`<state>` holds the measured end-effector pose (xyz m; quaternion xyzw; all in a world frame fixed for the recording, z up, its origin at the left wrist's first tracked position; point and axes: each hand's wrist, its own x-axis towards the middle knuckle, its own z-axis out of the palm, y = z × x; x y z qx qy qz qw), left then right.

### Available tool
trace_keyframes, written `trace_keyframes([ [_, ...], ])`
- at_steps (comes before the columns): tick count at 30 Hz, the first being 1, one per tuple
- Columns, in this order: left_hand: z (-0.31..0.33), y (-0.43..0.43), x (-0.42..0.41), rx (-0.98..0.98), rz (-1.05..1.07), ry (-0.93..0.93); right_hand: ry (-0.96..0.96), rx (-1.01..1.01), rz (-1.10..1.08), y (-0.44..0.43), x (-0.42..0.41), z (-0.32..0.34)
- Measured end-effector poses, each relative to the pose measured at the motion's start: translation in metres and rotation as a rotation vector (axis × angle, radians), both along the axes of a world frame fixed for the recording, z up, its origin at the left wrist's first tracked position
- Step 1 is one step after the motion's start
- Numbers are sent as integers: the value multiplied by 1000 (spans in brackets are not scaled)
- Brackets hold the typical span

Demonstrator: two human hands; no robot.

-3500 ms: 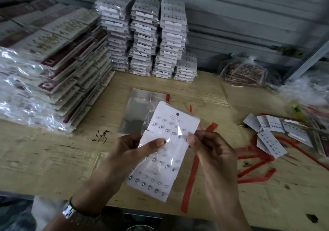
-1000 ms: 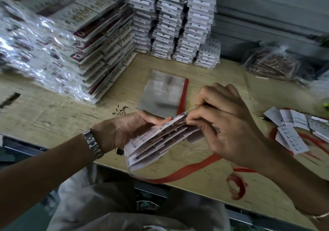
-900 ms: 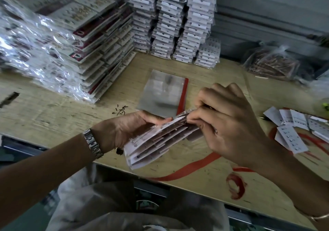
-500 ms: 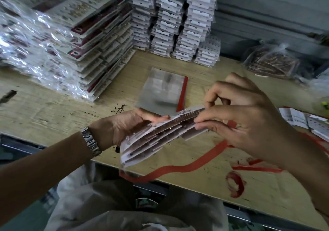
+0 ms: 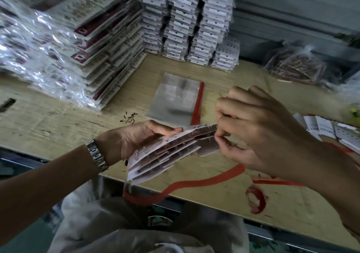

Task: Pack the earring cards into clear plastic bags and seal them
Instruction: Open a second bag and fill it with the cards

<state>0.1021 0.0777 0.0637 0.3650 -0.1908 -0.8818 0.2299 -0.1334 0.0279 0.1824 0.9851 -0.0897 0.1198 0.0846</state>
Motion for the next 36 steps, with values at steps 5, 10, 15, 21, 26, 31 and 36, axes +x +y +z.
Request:
trace_keyframes([
  [5, 2, 0, -4, -21, 15, -40, -37, 46, -18, 2, 3, -2],
  [10, 7, 1, -4, -1, 19, -26, -94, 164, 33, 0, 2, -7],
  [15, 9, 1, -5, -21, 8, -48, -86, 195, 76, -3, 0, -10],
  [21, 6, 0, -4, -72, -23, -55, -50, 117, 81, -5, -2, -11],
  [26, 1, -2, -1, -90, -65, 105, -103, 144, 9, -5, -4, -10],
  [31, 1, -2, 2, -89, -104, 152, -43, 233, 74, -1, -7, -8],
  [36, 0, -2, 0, -66, -73, 161, 43, 156, 58, -1, -7, -9],
])
